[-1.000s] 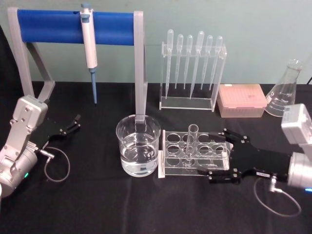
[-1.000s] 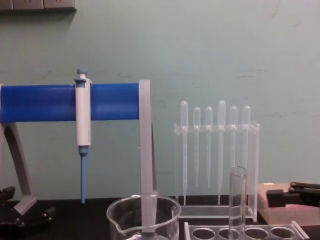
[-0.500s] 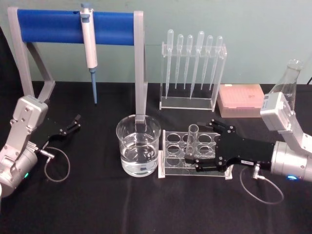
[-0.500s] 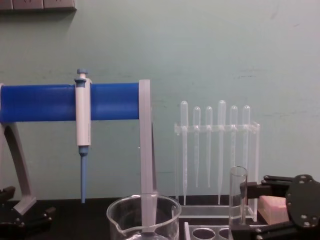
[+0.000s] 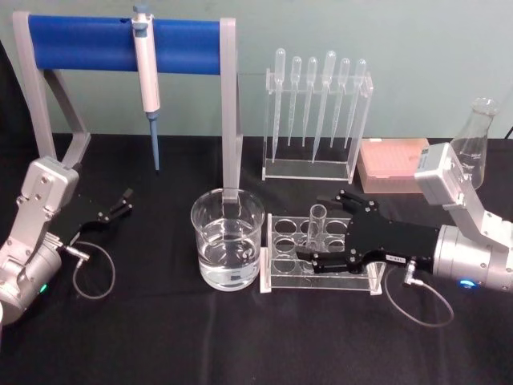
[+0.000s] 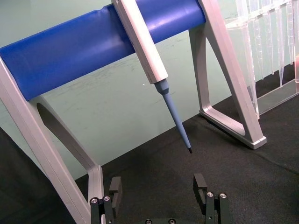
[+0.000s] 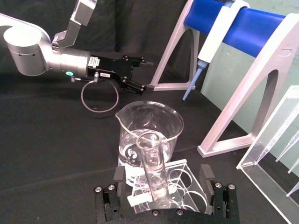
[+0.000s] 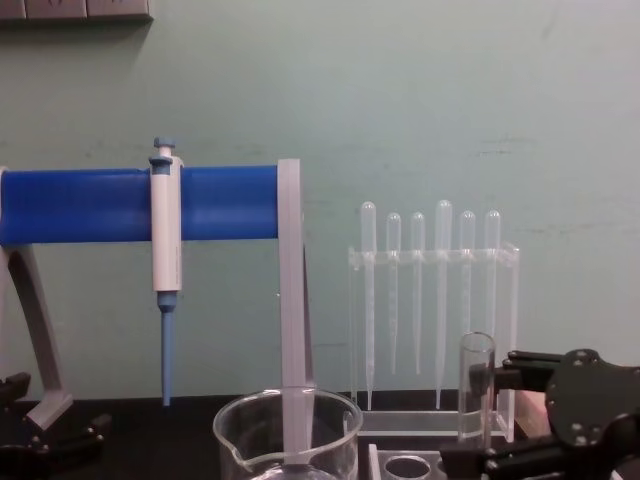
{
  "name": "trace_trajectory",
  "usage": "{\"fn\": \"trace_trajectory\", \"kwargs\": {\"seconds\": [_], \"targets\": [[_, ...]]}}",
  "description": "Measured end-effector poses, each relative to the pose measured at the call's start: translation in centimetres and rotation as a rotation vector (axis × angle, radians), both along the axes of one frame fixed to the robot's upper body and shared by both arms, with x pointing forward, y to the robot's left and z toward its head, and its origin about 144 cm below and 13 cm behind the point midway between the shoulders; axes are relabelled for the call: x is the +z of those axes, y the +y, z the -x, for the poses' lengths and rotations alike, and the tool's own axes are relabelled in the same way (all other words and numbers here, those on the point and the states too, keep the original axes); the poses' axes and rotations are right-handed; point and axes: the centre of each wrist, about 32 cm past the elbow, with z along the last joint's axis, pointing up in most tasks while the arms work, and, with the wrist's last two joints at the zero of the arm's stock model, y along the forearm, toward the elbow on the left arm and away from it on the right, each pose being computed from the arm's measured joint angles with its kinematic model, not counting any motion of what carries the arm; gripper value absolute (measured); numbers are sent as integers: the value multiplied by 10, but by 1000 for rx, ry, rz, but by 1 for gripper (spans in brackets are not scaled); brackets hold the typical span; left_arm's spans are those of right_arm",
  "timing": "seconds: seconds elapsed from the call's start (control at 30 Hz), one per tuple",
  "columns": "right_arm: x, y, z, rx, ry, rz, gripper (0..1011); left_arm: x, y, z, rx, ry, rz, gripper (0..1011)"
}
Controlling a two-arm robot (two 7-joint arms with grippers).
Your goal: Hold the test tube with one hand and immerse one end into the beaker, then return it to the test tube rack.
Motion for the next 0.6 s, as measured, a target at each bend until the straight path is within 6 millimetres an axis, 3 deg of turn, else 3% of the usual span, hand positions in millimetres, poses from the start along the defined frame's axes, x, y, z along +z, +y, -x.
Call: {"fn": "trace_trajectory", "kwargs": {"seconds": [0.47, 0.6], "targets": [[-1, 2, -1, -12, -7, -11, 1002, 0, 0, 0, 0, 0, 0, 1000], [-1, 1, -1, -9, -7, -10, 932, 0, 0, 0, 0, 0, 0, 1000]]}}
